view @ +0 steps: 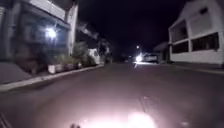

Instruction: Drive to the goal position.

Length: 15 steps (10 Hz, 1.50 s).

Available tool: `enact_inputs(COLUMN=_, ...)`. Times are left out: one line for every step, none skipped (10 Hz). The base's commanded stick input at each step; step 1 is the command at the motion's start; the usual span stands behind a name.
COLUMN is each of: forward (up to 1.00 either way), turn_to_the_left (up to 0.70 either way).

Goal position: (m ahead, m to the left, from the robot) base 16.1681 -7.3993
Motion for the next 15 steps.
enact_inputs(forward=1.0, turn_to_the_left=0.0)
enact_inputs(forward=1.0, turn_to_the_left=0.0)
enact_inputs(forward=1.0, turn_to_the_left=-0.04)
enact_inputs(forward=1.0, turn_to_the_left=-0.27)
enact_inputs(forward=1.0, turn_to_the_left=-0.27)
enact_inputs(forward=1.0, turn_to_the_left=-0.27)
enact_inputs(forward=1.0, turn_to_the_left=-0.27)
enact_inputs(forward=1.0, turn_to_the_left=-0.09)
enact_inputs(forward=1.0, turn_to_the_left=0.0)
enact_inputs(forward=1.0, turn_to_the_left=0.0)
enact_inputs(forward=1.0, turn_to_the_left=0.0)
enact_inputs(forward=1.0, turn_to_the_left=0.0)
enact_inputs(forward=1.0, turn_to_the_left=0.0)
enact_inputs(forward=1.0, turn_to_the_left=0.0)
enact_inputs(forward=1.0, turn_to_the_left=0.0)
